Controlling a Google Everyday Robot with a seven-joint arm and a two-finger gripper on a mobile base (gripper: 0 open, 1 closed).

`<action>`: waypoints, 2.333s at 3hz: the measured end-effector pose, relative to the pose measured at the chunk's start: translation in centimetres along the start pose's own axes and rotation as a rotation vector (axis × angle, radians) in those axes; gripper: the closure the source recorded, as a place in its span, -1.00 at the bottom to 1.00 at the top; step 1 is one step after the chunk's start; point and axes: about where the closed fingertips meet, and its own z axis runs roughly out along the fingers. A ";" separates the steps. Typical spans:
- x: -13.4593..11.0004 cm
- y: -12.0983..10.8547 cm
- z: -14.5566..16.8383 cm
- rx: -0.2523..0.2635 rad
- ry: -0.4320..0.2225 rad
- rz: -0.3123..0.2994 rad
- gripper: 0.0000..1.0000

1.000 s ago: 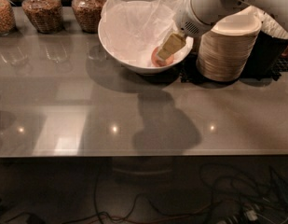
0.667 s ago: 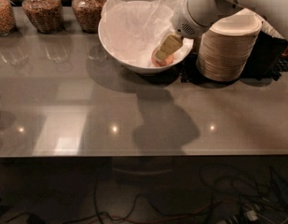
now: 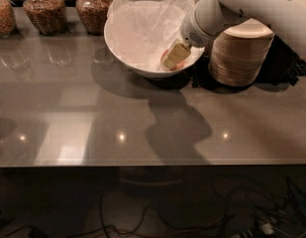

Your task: Pick apple from white bowl

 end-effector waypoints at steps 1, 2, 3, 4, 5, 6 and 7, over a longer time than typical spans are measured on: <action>0.6 -0.2 1.2 -0.003 0.006 0.016 -0.50; 1.4 -0.5 2.2 0.001 0.014 0.028 -0.50; 2.2 -1.0 3.4 0.006 0.031 0.043 -0.48; 3.2 -1.2 4.6 -0.002 0.057 0.060 -0.46; 4.0 -0.8 5.6 -0.021 0.079 0.073 -0.44; 4.4 -0.2 6.2 -0.044 0.093 0.077 -0.20; 4.3 0.1 6.1 -0.058 0.095 0.072 0.27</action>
Offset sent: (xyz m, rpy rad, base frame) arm 0.0228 -0.0119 -0.0322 0.0048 0.0174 -0.0488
